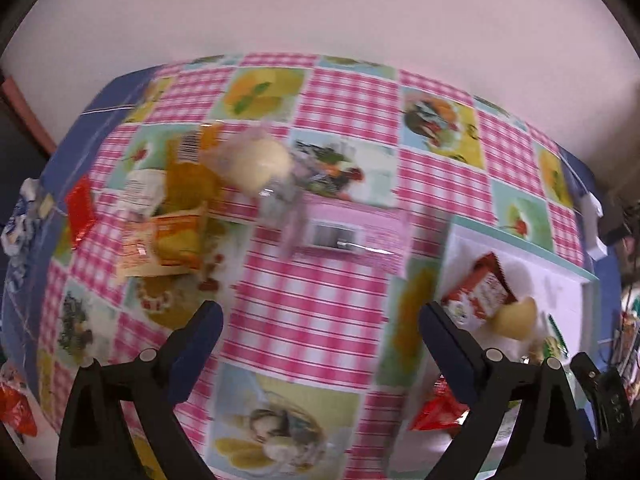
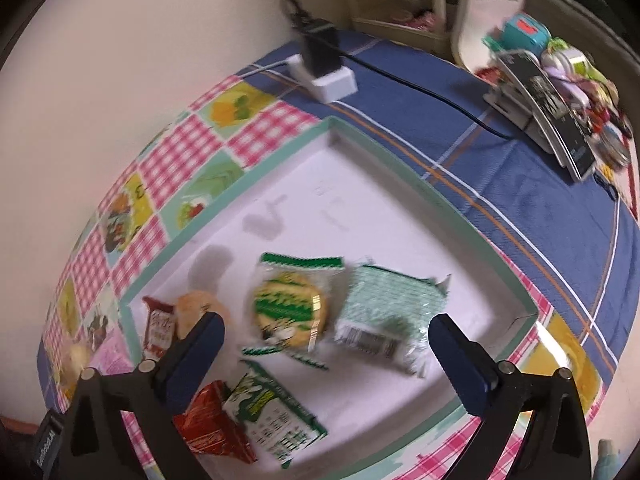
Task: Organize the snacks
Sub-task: 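Grasp the red patterned wrapper with the left tool while the right tool grasps the Dalyuan Swiss roll pack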
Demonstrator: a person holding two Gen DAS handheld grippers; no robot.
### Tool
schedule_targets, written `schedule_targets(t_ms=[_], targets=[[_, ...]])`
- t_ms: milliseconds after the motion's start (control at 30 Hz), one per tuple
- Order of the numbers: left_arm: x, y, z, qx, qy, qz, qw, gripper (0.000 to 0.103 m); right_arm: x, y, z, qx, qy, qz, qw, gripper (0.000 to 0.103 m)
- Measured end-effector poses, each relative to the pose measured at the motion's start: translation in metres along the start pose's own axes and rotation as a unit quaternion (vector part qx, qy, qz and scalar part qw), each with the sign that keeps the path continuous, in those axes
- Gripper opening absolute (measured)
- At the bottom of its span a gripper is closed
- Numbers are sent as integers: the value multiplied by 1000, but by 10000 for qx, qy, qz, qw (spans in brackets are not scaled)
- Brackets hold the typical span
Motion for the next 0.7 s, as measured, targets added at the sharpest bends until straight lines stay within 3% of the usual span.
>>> schedule_targets(t_ms=[267, 500, 700], targets=[[-4, 37, 10, -283, -20, 74, 9996, 99, -23, 63, -15, -800, -160, 266, 9963, 103], [-12, 74, 22, -497, -139, 205, 9985, 99, -36, 132, -41, -1689, -206, 503, 9841, 103], [-18, 124, 33, -943, -289, 280, 9947, 99, -38, 170, -58, -2014, -147, 863, 9756, 103]])
Point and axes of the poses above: each gripper's, at about its wrist camera, not at the fingertips, and x roughly the way its jaws point, y to its left, z to its top, the point moved 5 cm from there along x, roughly the way its jaws point, and after that the axes turned 9 degrees about -x, right-handed, at the moved point
